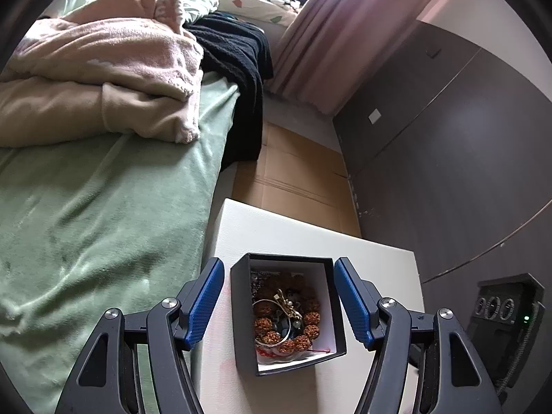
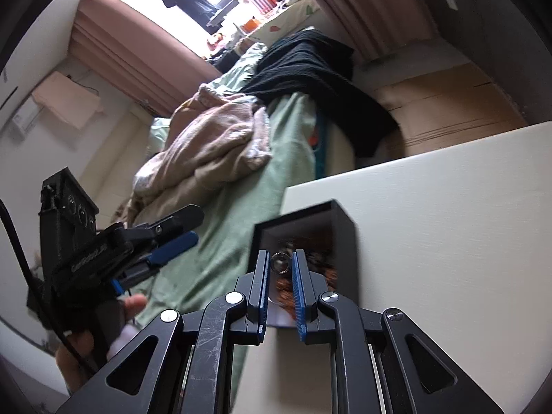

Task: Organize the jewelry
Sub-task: 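Carry the small ring into the box and open the right gripper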

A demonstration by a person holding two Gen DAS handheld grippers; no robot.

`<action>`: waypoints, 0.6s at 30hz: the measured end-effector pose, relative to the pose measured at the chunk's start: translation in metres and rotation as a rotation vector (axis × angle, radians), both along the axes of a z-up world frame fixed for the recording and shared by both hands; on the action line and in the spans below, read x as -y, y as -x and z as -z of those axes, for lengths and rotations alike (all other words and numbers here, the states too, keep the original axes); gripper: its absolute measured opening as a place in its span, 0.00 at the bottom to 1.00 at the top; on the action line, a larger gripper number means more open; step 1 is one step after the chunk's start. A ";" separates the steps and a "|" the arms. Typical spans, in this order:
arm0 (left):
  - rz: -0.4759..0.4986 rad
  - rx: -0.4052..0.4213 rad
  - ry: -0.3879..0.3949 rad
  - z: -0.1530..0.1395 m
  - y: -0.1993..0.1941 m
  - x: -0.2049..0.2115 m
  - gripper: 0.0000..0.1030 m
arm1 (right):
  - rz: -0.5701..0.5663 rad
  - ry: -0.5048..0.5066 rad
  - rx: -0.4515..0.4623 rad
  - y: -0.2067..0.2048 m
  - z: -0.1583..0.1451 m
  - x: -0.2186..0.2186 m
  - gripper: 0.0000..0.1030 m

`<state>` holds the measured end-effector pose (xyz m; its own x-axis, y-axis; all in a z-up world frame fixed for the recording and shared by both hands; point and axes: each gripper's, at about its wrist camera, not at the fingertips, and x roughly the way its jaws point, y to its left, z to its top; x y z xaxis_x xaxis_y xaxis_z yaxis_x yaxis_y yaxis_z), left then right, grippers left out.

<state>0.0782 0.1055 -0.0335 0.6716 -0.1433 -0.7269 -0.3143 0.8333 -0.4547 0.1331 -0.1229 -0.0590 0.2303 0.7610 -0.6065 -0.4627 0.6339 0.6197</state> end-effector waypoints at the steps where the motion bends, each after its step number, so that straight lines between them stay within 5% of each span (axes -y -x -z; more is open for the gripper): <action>1: 0.004 0.002 -0.004 -0.001 0.000 0.000 0.66 | -0.006 0.020 0.004 -0.001 0.001 -0.007 0.17; 3: 0.011 0.010 -0.013 -0.003 0.001 0.002 0.76 | -0.011 0.068 -0.012 -0.001 0.004 -0.012 0.44; 6: 0.010 0.018 -0.015 -0.005 0.003 0.002 0.83 | 0.028 0.067 0.013 0.001 0.001 -0.001 0.62; 11: 0.010 0.013 -0.026 -0.006 0.003 0.006 0.84 | 0.063 0.098 0.020 0.002 -0.004 0.020 0.62; 16: 0.030 0.006 -0.080 -0.006 0.007 0.023 0.96 | 0.103 0.132 0.032 0.007 -0.009 0.038 0.67; 18: 0.038 0.001 -0.102 -0.007 0.009 0.030 0.96 | 0.114 0.155 0.046 0.011 -0.013 0.046 0.81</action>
